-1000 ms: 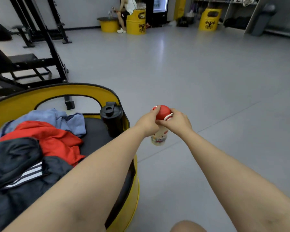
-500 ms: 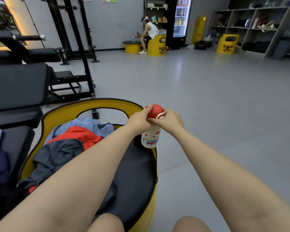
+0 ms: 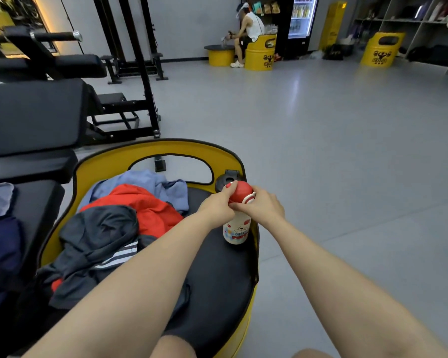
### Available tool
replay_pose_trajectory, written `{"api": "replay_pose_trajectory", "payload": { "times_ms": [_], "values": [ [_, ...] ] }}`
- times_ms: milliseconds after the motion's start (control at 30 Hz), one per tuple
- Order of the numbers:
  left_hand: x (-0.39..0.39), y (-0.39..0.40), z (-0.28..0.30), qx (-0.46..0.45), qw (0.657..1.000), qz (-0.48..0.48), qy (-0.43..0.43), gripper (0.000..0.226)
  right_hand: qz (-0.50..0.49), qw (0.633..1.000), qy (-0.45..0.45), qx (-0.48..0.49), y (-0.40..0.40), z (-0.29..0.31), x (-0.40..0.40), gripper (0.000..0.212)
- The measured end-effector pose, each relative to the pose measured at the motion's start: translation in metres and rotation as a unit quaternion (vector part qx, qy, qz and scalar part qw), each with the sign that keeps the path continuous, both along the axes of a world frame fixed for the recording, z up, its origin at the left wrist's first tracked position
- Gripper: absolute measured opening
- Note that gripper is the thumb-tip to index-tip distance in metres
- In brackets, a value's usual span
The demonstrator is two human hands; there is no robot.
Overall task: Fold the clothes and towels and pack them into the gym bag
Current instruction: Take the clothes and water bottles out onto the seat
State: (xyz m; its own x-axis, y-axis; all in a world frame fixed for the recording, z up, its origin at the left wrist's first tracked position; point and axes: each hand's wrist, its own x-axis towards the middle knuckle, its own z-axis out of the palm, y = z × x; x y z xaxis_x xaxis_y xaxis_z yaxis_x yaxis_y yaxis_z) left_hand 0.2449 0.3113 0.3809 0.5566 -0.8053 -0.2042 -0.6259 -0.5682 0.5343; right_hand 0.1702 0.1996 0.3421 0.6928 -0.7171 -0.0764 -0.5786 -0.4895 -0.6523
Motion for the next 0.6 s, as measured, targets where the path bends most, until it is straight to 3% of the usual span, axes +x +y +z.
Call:
{"api": "replay_pose_trajectory", "payload": {
  "times_ms": [600],
  "values": [
    [-0.004, -0.011, -0.021, -0.013, 1.000, 0.005, 0.024, 0.081, 0.002, 1.000, 0.001, -0.012, -0.010, -0.017, -0.002, 0.071]
  ]
}}
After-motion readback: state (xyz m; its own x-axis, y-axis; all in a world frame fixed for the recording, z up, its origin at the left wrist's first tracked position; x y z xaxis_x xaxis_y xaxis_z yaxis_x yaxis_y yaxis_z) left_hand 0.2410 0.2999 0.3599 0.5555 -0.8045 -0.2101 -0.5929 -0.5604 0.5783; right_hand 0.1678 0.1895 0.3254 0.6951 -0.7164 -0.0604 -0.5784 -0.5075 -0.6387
